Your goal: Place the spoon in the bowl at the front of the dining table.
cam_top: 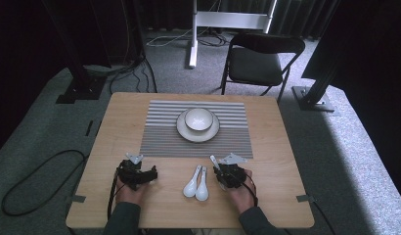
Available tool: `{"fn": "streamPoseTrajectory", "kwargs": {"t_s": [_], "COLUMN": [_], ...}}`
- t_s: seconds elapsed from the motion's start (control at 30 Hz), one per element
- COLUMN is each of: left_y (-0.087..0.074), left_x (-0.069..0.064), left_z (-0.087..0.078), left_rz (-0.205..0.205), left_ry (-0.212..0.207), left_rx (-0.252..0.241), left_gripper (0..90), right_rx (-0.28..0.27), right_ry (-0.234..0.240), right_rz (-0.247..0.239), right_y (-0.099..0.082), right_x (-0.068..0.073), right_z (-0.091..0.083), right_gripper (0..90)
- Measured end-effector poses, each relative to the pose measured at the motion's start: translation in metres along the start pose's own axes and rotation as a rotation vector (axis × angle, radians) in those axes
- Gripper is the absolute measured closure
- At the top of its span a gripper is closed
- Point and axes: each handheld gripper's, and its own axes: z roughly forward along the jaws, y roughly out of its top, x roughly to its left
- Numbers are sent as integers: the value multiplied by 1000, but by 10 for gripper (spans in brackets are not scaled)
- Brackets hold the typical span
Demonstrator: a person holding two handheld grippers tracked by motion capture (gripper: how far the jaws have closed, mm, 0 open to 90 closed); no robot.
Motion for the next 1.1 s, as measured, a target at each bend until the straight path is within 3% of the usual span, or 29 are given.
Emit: {"fn": "streamPoseTrajectory", "kwargs": {"t_s": [0.3, 1.1], "left_y": [0, 0], "left_x": [0, 0], "left_z": [0, 0], "left_rz": [0, 1], "left_ry": [0, 0], "left_rx": [0, 1], "left_gripper": [72, 72], "right_rx": [-53, -120], "right_ry": [-1, 2], "right_rz": [5, -8], "right_y": [7, 32], "right_x": [-2, -3], "right_z": [-13, -22], "right_gripper": [740, 742]}}
